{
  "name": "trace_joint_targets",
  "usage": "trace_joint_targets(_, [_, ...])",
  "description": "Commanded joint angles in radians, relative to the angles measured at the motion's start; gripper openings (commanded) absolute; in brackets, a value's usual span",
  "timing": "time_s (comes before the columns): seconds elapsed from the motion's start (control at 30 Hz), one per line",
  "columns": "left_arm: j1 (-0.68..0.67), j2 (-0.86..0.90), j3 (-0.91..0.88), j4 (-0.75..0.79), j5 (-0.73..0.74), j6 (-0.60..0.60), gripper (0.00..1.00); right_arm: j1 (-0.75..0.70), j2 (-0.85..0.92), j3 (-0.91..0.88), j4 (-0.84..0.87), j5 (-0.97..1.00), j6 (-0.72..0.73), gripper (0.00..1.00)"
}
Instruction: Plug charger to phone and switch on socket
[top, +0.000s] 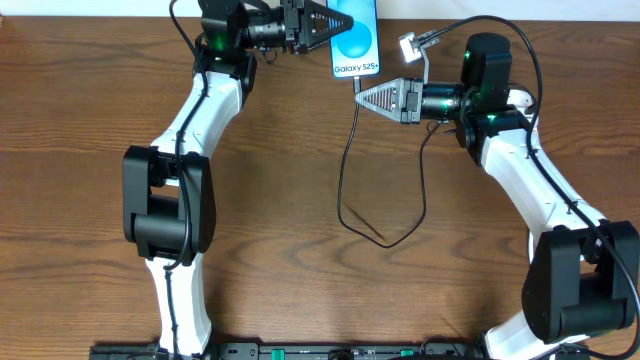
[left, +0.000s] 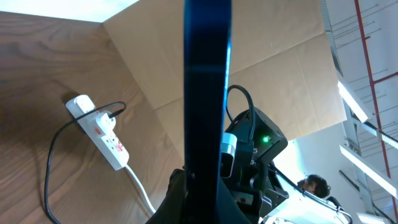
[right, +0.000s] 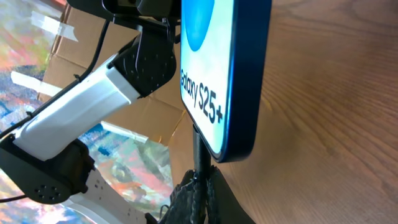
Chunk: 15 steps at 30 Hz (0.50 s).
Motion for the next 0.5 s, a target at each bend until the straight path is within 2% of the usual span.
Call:
trace_joint_targets(0.0, [-0.007,-0.033,0.013,0.01,0.037,-0.009,0.07,-0.008,0.0,0.016,0.015,0.062,-0.001,0.01])
trace_joint_targets(0.2, [-0.007,-0.033,0.013,0.01,0.037,-0.009,0.07,-0.008,0.0,0.016,0.023,0.095,-0.002,0.03])
trace_joint_targets(0.23, [-0.007,-0.033,0.013,0.01,0.037,-0.009,0.07,-0.008,0.0,0.016,0.023,0.101,-0.002,0.09])
trace_joint_targets(0.4, [-0.007,-0.033,0.012,0.009,0.036,0.005,0.07,-0.008,0.0,0.016,0.022,0.102,-0.005,0.52])
trace_joint_targets(0.47, [-0.006,-0.033,0.012,0.009,0.029,0.014,0.07,-0.008,0.0,0.016,0.021,0.102,-0.005,0.74])
